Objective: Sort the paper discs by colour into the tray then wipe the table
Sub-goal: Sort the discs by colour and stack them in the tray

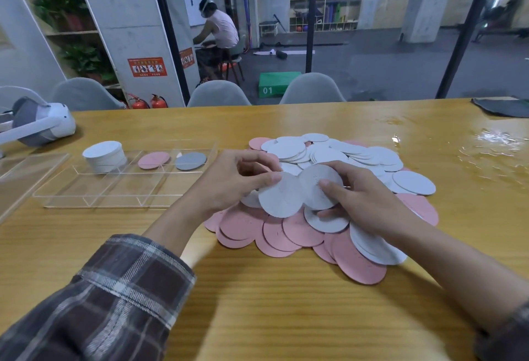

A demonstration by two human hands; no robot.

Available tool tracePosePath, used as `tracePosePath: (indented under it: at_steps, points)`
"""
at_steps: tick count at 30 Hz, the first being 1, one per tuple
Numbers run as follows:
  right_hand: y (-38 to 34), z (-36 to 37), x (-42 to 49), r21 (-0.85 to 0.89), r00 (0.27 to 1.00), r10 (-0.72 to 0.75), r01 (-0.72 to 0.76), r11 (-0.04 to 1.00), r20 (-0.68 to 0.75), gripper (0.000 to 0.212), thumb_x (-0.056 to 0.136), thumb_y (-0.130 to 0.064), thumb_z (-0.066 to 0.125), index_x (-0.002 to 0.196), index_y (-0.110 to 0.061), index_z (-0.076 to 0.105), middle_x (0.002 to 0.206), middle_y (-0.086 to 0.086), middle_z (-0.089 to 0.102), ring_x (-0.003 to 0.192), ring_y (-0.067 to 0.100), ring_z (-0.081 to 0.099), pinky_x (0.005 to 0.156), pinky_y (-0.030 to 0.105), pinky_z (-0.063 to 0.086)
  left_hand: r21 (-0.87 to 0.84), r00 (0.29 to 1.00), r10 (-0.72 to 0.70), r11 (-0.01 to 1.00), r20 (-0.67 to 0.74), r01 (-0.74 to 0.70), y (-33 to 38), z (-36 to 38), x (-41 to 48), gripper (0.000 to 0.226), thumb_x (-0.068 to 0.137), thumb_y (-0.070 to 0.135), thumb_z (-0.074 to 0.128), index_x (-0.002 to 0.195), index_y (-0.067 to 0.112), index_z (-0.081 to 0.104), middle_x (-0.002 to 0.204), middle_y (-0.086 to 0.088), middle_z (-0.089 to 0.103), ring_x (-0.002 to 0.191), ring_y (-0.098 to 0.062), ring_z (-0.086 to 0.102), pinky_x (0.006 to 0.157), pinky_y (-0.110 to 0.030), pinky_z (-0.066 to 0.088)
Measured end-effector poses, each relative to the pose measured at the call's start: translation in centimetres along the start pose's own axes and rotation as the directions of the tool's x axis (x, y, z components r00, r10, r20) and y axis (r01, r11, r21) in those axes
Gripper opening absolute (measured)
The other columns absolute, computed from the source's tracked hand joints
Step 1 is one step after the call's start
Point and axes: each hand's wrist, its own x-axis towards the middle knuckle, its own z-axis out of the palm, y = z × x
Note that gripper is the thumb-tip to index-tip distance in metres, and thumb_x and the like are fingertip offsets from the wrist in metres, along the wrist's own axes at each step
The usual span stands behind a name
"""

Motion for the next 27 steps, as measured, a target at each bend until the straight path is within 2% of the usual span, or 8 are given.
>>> tracePosePath:
  at_steps: [3,6,10,13,17,20,25,27]
  points:
    - [-0.1,0.1,-0.1,0.019,1.000,-0.003,0.003,1.000,0.027,0.020,0.107,-0.017,0.052,0.120,-0.019,0.067,0.111,0.005,0.074,0.089,0.025,0.077,0.083,0.046,0.063,-0.066,0.999,0.039,0.997,-0.004,-0.039,0.3,0.8,-0.1,0.011,0.089,0.018,0.081,0.099,0.014,0.080,0.084,-0.022,0.070,0.069,-0.011,0.054,0.056,-0.021,0.042]
    - [-0.2,0.3,-0.1,0.076,0.996,0.035,-0.041,0.996,0.082,0.024,0.108,-0.016,0.048,0.122,-0.019,0.068,0.110,0.007,0.074,0.090,0.029,0.077,0.084,0.050,0.063,-0.101,0.993,0.088,0.990,-0.077,-0.096,0.5,1.6,-0.1,0.015,0.085,0.011,0.084,0.100,0.010,0.082,0.084,-0.022,0.069,0.060,-0.012,0.052,0.055,-0.024,0.046]
    - [-0.8,0.6,-0.6,0.142,0.984,0.068,-0.092,0.986,0.164,0.026,0.102,-0.010,0.055,0.121,-0.020,0.069,0.108,0.004,0.074,0.082,0.024,0.075,0.078,0.039,0.063,-0.057,0.977,0.156,0.984,-0.145,-0.166,0.7,2.2,0.0,0.020,0.081,0.005,0.086,0.100,0.011,0.083,0.085,-0.022,0.069,0.059,-0.013,0.056,0.059,-0.026,0.053]
    - [-0.8,0.8,-0.8,0.100,0.987,0.028,-0.045,0.994,0.158,0.026,0.099,-0.009,0.061,0.121,-0.020,0.070,0.111,0.002,0.073,0.095,0.019,0.075,0.078,0.036,0.063,-0.037,0.975,0.181,0.982,-0.128,-0.187,0.8,2.7,-0.2,0.022,0.081,0.004,0.086,0.102,0.011,0.083,0.096,-0.021,0.072,0.070,-0.019,0.064,0.063,-0.033,0.061]
    - [-0.7,0.8,-0.9,0.079,0.991,-0.005,-0.005,0.997,0.136,0.022,0.100,-0.012,0.063,0.120,-0.017,0.069,0.111,0.003,0.073,0.095,0.013,0.074,0.072,0.028,0.062,0.028,0.964,0.225,0.974,-0.142,-0.223,0.5,3.3,-0.3,0.020,0.081,0.005,0.087,0.100,0.011,0.082,0.085,-0.014,0.072,0.067,-0.026,0.067,0.073,-0.041,0.062]
    - [-0.6,0.8,-0.7,0.069,0.992,-0.025,0.016,0.998,0.126,0.022,0.100,-0.011,0.063,0.121,-0.014,0.068,0.110,0.006,0.072,0.092,0.011,0.073,0.069,0.024,0.060,0.058,0.958,0.234,0.972,-0.165,-0.228,0.7,3.6,-0.4,0.016,0.081,0.008,0.087,0.096,0.012,0.082,0.079,-0.007,0.072,0.068,-0.025,0.069,0.074,-0.043,0.062]
    - [-0.3,0.6,-0.5,0.026,0.997,-0.036,0.035,0.999,0.070,0.021,0.100,-0.013,0.063,0.121,-0.016,0.067,0.112,0.007,0.071,0.087,0.017,0.076,0.072,0.034,0.064,0.233,0.956,0.193,0.962,-0.222,-0.140,0.3,1.5,0.0,0.007,0.090,0.028,0.081,0.092,0.022,0.082,0.088,0.011,0.078,0.081,-0.011,0.070,0.081,-0.029,0.054]
    - [-0.2,0.3,-0.4,0.010,0.998,-0.038,0.038,0.999,0.043,0.020,0.101,-0.015,0.062,0.121,-0.017,0.065,0.111,0.005,0.072,0.084,0.022,0.078,0.077,0.043,0.064,0.399,0.961,0.143,0.916,-0.236,-0.038,-0.3,0.4,0.1,0.012,0.087,0.036,0.081,0.090,0.025,0.081,0.084,0.014,0.075,0.078,-0.005,0.065,0.099,-0.039,0.050]
